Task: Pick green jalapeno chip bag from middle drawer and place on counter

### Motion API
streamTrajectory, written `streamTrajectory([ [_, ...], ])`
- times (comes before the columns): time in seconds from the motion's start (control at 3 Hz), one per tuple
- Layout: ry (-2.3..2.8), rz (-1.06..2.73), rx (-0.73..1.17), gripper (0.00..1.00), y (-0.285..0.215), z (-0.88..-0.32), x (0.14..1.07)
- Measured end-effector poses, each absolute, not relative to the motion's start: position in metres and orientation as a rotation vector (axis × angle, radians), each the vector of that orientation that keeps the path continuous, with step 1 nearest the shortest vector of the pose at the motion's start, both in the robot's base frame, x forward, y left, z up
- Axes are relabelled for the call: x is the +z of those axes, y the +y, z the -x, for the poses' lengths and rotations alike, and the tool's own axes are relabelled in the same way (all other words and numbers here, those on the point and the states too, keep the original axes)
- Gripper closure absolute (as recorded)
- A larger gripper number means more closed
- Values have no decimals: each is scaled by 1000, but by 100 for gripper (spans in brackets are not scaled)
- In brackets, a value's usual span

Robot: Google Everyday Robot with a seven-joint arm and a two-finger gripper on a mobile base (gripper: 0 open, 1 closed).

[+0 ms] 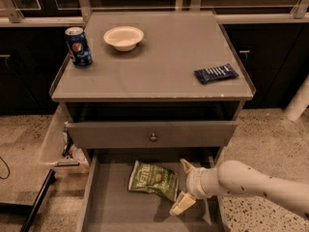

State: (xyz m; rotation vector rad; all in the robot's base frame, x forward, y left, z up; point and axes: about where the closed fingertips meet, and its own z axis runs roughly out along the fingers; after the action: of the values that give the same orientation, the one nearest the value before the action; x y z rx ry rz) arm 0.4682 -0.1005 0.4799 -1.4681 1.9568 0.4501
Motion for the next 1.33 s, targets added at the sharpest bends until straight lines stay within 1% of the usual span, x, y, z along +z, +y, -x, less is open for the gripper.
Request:
streamTrajectory([
  [0.67,1937,1405,388,0,-85,-500,431],
  [1.33,1907,1412,407,0,-65,-533,404],
])
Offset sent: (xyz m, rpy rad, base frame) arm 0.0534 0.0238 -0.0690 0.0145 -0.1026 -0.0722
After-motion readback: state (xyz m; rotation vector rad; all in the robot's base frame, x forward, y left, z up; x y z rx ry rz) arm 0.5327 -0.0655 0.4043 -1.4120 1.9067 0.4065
